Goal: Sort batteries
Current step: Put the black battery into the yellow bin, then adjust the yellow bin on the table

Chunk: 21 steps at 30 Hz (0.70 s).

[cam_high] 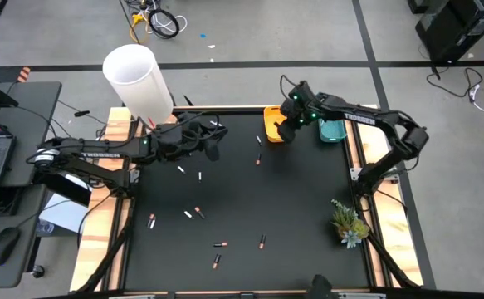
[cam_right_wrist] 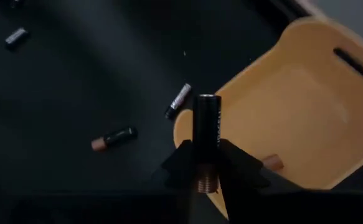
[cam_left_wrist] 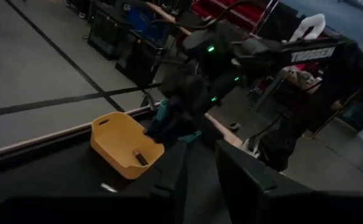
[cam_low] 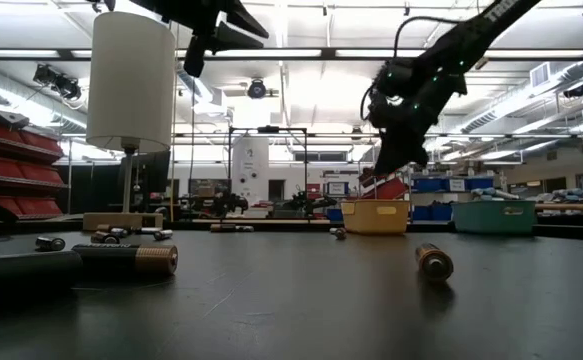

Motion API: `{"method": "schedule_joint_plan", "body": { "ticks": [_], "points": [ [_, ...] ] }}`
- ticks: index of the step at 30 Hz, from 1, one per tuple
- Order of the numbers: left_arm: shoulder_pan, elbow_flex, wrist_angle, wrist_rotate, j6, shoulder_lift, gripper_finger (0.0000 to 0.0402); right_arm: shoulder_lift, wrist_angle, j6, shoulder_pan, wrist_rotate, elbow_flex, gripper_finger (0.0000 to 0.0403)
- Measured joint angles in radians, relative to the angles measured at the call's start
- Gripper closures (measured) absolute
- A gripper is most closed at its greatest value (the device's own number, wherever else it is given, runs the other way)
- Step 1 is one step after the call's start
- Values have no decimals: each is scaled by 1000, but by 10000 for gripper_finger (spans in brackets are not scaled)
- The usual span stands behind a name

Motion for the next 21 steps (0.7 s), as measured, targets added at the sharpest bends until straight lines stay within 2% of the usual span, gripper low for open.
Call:
{"method": "schedule_joint_plan", "body": {
  "ticks": [5,8,15,21],
  "points": [
    [0,0,46,13,-49,0,305,19,7,4,0,13,4,236],
    [1,0,56,13,-85,0,305,19,-35,-7,-6,29,49,210],
    [1,0,-33,7,-129,7,305,14,-122,-123,64,34,217,211],
    [1,0,-87,-2,-209,11,305,14,-130,-222,228,-11,221,217]
  ]
}}
